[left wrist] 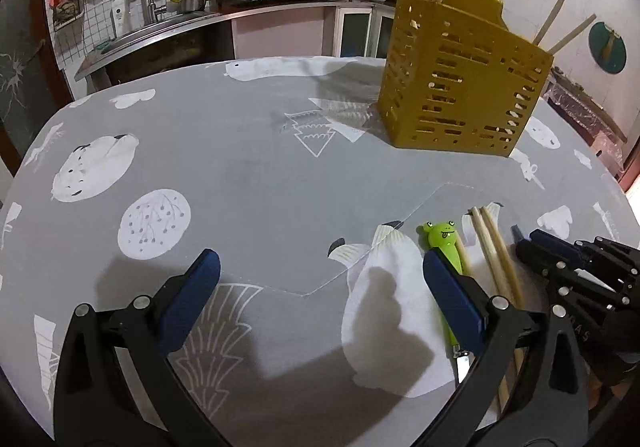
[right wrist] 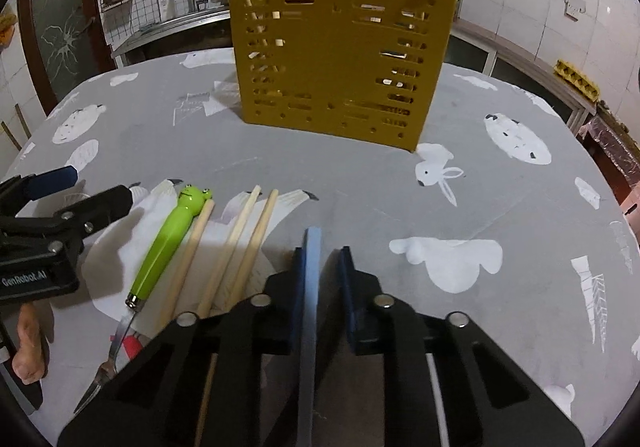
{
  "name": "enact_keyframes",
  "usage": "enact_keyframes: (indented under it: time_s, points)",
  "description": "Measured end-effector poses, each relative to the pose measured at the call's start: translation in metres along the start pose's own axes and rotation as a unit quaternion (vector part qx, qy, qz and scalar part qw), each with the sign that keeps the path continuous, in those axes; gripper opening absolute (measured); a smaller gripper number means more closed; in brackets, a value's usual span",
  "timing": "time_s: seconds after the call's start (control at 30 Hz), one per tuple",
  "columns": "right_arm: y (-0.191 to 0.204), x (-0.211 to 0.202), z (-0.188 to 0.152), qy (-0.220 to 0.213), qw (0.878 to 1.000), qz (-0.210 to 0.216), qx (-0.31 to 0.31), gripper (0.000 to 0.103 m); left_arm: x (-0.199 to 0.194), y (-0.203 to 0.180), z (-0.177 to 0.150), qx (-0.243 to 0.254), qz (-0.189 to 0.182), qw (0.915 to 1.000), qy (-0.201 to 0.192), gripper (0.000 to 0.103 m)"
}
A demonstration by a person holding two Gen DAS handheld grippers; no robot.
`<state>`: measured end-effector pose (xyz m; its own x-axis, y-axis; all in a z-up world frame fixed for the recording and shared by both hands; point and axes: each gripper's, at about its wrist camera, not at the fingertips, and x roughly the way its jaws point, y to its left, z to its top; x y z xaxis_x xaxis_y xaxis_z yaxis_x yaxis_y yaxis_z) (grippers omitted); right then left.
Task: Organize utensils
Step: 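Move the left gripper to the green frog-handled fork while the right gripper grasps a spoon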
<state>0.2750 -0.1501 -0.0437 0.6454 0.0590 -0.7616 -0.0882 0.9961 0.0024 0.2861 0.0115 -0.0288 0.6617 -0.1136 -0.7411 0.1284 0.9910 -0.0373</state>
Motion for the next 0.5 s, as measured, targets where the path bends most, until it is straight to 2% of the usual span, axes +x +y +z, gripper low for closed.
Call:
enact_keyframes:
  time_s: [0.17, 0.3, 0.37, 0.43, 0.5]
  points:
    - [-0.009, -0.003, -0.001, -0.005, 1.0, 0.012, 0.025, 0.008, 0.001, -0.006, 0.002, 0.007, -0.006, 0.9999, 0.007, 0.098]
    - [-0.022, -0.007, -0.001, -0.005, 0.999, -0.009, 0.048, 0.008, 0.0, -0.019, 0.005, 0.016, -0.016, 0.9997, 0.011, 0.098]
    - [-0.028, -0.009, -0.002, -0.007, 0.998, -0.027, 0.052, 0.008, 0.002, -0.03, 0.007, 0.024, -0.01, 0.9995, 0.016, 0.098]
    - [-0.037, -0.008, -0.004, -0.001, 0.997, -0.029, 0.065, 0.008, 0.005, -0.038, 0.008, 0.03, -0.012, 0.9993, 0.019, 0.092]
    - [-0.042, -0.007, -0.006, 0.002, 0.997, -0.026, 0.07, 0.008, 0.01, -0.044, 0.007, 0.038, -0.007, 0.9989, 0.029, 0.079]
